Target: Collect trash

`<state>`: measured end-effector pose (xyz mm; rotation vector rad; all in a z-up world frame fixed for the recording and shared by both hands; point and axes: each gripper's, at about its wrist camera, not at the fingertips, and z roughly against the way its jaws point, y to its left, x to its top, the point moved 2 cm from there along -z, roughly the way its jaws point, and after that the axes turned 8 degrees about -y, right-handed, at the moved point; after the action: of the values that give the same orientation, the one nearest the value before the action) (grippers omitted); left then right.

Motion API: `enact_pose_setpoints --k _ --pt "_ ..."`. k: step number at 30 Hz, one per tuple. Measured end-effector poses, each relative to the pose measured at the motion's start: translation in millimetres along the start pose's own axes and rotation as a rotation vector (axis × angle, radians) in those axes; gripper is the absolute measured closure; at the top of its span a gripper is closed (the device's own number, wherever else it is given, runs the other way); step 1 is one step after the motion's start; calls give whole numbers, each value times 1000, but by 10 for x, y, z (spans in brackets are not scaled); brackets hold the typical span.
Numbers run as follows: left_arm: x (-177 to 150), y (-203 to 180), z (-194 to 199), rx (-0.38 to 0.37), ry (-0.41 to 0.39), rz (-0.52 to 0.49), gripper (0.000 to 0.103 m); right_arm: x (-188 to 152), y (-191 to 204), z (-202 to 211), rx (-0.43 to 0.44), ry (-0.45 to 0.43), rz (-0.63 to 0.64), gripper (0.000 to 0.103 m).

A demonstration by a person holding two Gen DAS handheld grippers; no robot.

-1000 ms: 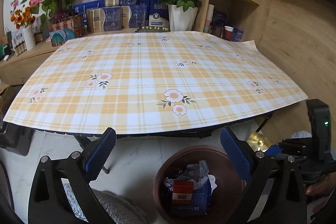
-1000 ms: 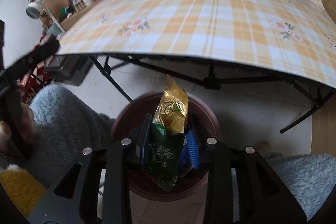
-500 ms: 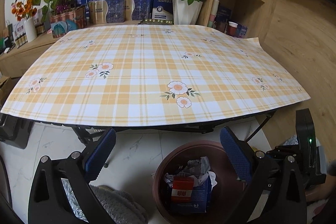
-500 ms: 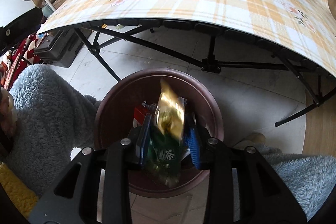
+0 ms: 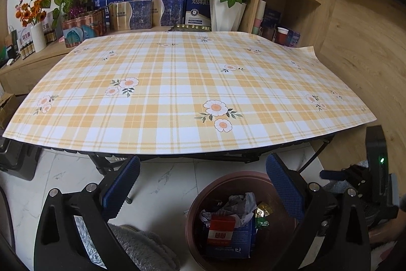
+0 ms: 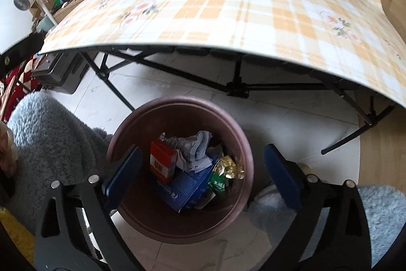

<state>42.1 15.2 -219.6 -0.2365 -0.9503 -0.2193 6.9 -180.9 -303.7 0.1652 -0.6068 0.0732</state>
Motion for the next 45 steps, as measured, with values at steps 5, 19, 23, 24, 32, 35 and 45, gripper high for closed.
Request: enact_pose_setpoints --k 5,19,23,24,32,35,45 --pt "225 -62 104 18 -45 -52 6 352 -88 385 -37 -103 1 6" --pt "1733 -283 865 21 -318 -83 6 1860 -261 2048 -177 -493 54 6" --pt "1907 -375 1035 42 -353 -113 6 1982 -228 2299 -179 -540 49 6" --pt "1937 -392 1072 39 -355 -115 6 1994 -229 2333 -178 -546 47 6" --pt "2025 -443 1306 132 -405 -114 6 1952 -153 2557 -176 -572 42 6" --pt "2033 -457 1361 168 -417 -130 6 1925 -134 2568 -172 -573 45 6" --pt "2046 -522 1403 219 -405 -172 6 1887 -78 2614 -163 -577 43 6"
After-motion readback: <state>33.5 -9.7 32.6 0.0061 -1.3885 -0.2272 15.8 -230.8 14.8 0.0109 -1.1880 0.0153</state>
